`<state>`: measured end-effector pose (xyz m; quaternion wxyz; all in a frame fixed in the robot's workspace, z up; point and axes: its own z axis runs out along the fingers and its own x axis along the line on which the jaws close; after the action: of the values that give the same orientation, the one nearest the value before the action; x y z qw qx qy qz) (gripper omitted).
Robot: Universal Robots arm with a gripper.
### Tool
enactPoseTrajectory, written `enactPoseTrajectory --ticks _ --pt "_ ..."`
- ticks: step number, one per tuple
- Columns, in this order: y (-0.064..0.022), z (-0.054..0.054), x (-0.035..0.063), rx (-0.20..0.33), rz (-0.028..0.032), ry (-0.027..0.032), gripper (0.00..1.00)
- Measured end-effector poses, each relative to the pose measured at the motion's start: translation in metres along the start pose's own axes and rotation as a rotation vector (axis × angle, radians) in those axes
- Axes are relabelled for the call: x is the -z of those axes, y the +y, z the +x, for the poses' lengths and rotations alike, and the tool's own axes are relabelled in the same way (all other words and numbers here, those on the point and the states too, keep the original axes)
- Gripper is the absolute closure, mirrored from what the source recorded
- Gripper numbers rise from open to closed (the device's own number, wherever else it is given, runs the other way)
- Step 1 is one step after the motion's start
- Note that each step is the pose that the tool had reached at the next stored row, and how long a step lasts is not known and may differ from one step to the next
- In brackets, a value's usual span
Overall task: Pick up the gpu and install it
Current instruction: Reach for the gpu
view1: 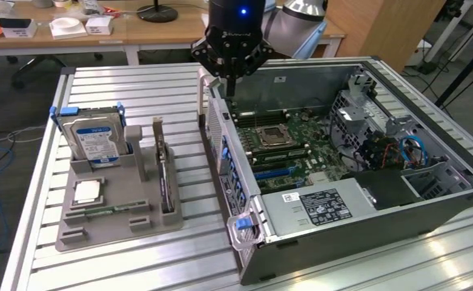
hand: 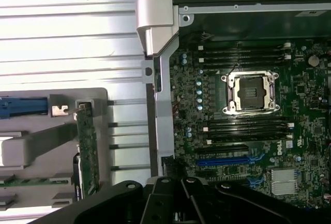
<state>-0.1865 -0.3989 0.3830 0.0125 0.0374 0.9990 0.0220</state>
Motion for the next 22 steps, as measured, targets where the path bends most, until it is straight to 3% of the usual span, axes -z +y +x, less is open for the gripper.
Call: enactPoseTrajectory --ticks 22 --pt "-0.0012 0.015 -0.0022 0.000 0.0000 0.0000 0.89"
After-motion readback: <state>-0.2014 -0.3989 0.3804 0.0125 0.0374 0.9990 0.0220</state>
